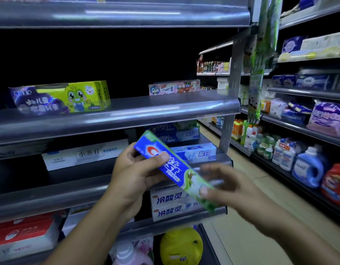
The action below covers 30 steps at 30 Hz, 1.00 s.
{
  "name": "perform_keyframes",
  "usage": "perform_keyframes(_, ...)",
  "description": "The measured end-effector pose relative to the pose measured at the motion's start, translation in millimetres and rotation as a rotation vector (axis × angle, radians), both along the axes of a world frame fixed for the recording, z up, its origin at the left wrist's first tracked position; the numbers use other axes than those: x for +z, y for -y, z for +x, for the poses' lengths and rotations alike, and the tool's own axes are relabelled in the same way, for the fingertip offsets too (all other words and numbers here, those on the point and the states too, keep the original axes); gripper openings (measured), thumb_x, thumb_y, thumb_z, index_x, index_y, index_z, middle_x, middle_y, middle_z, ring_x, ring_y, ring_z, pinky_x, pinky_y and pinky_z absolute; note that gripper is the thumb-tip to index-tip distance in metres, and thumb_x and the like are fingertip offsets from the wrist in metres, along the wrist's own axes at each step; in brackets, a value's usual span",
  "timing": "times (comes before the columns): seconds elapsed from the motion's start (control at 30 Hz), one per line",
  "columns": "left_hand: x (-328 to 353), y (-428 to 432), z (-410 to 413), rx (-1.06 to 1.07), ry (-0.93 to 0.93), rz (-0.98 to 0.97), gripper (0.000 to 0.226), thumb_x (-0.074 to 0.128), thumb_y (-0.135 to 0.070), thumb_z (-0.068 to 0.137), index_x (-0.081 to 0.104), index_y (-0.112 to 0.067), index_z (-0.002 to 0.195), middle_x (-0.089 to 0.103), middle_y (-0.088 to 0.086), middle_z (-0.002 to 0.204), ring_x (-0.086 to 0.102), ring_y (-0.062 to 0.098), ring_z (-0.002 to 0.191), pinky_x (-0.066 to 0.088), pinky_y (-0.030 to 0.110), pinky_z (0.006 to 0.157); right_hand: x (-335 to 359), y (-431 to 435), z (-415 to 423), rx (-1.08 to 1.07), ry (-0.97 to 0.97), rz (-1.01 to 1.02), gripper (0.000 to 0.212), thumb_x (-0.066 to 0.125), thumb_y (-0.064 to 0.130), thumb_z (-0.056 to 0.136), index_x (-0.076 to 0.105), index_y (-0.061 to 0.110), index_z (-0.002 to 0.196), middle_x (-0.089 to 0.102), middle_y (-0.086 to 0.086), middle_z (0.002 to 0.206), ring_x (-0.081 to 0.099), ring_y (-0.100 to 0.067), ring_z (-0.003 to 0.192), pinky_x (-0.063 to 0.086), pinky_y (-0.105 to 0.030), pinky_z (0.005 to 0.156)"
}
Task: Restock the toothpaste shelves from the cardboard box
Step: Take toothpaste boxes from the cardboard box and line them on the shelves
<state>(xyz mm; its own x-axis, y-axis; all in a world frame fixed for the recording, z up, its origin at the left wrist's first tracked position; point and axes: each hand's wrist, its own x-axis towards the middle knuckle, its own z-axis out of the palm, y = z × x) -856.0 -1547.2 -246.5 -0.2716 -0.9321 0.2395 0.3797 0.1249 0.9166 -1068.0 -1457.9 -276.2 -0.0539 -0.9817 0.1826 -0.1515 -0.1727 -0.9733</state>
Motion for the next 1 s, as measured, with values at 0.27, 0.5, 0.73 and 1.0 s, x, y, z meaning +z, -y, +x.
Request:
perform_keyframes(0.27, -9.6, 11.6, -1.9, 0.119, -0.038, -0.072, 0.055, 0.082, -0.02, 0.068, 0.059, -0.014, 0.117, 0.077, 0.013, 0.107, 0.077, 0.024, 0.092, 0.061, 0.031, 0.073, -16.0, 23.4, -14.0, -0.31, 0.31, -0.224, 0.067, 0.091, 0.02, 0.05, 0.07, 0.014, 0.113, 0.078, -0.009, 0.103, 0.076, -0.025, 0.092, 0.061, -0.03, 0.076)
perform_keyframes(0.5, 4.8, 54.9, 19.9, 0.396, 0.632, -0.384, 0.012, 0.075, -0.046, 0.089, 0.075, -0.039, 0.099, 0.077, -0.02, 0.089, 0.071, 0.0, 0.08, 0.052, 0.024, 0.07, 28.6, 67.5, -25.6, -0.479, -0.039, -0.399, 0.049, 0.09, 0.012, 0.07, 0.066, 0.041, 0.101, 0.076, 0.021, 0.088, 0.072, 0.0, 0.087, 0.057, -0.019, 0.074)
perform_keyframes(0.73, -6.0, 77.3, 24.1, 0.444, 0.931, -0.315, 0.026, 0.085, -0.043, 0.079, 0.075, -0.028, 0.098, 0.073, -0.021, 0.072, 0.066, -0.011, 0.069, 0.041, 0.007, 0.047, 16.4, 91.1, -40.8, -0.503, -0.293, -0.174, 0.018, 0.089, 0.025, 0.075, 0.072, 0.031, 0.077, 0.077, 0.013, 0.08, 0.073, -0.007, 0.079, 0.061, -0.047, 0.084)
perform_keyframes(1.0, 3.8, 104.9, 8.6, 0.579, 1.026, -0.195, 0.036, 0.093, -0.039, 0.07, 0.065, -0.017, 0.074, 0.074, 0.001, 0.082, 0.068, 0.023, 0.081, 0.045, 0.027, 0.066, 31.7, 130.2, -39.4, -0.601, -0.524, -0.04, 0.036, 0.09, 0.035, 0.072, 0.071, 0.01, 0.09, 0.07, -0.001, 0.089, 0.066, -0.019, 0.08, 0.057, -0.039, 0.071)
